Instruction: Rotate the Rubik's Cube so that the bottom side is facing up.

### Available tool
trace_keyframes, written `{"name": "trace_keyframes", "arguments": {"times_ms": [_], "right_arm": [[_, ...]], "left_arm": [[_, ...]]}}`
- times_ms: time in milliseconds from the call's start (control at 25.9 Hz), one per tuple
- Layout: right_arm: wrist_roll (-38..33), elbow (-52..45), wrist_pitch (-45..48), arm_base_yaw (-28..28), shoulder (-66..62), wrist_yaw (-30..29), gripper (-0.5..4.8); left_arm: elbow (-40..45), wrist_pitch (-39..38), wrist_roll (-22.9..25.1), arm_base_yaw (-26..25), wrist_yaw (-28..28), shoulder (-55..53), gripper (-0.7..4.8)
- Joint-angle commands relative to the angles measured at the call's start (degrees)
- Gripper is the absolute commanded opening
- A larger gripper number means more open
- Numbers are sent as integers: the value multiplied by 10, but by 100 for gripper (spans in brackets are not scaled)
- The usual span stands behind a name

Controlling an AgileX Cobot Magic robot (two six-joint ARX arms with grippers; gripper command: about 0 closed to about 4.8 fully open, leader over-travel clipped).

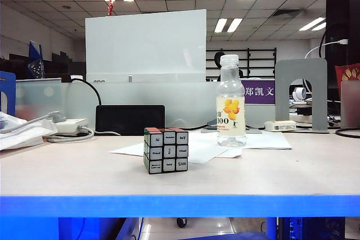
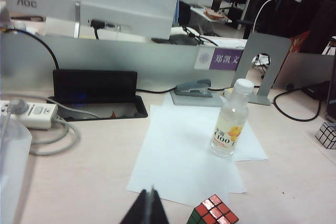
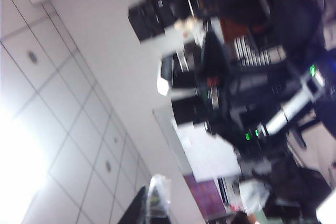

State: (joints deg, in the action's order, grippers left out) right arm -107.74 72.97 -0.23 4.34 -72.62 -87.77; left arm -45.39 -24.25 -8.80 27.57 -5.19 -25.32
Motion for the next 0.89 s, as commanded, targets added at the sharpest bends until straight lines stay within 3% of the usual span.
{"name": "trace_keyframes", "arguments": {"times_ms": [39, 270, 425, 541, 618, 656, 695, 849, 888], "right_arm": [[5, 2, 8, 0, 0, 22, 9], [5, 2, 7, 0, 0, 43, 9], [4, 2, 7, 0, 0, 48, 9], [7, 2, 7, 0, 0, 114, 9], [102, 2, 45, 0, 0, 186, 9], [231, 2, 107, 0, 3, 202, 9], [254, 2, 115, 0, 10, 208, 9], [404, 2, 91, 0, 64, 289, 9], [476, 2, 42, -3, 87, 336, 9]], "left_arm": [[0, -23, -3, 1, 0, 25, -6], [0, -51, -5, 1, 3, 100, -6], [9, -110, 6, 1, 45, 123, -6], [30, -111, 6, 1, 67, 154, -6], [52, -99, 13, 1, 34, 185, -6], [71, -98, 13, 1, -14, 208, -6], [81, -98, 13, 1, -22, 218, -6], [120, -91, 12, 1, -13, 252, -6], [121, -85, 12, 1, -16, 252, -6]]}}
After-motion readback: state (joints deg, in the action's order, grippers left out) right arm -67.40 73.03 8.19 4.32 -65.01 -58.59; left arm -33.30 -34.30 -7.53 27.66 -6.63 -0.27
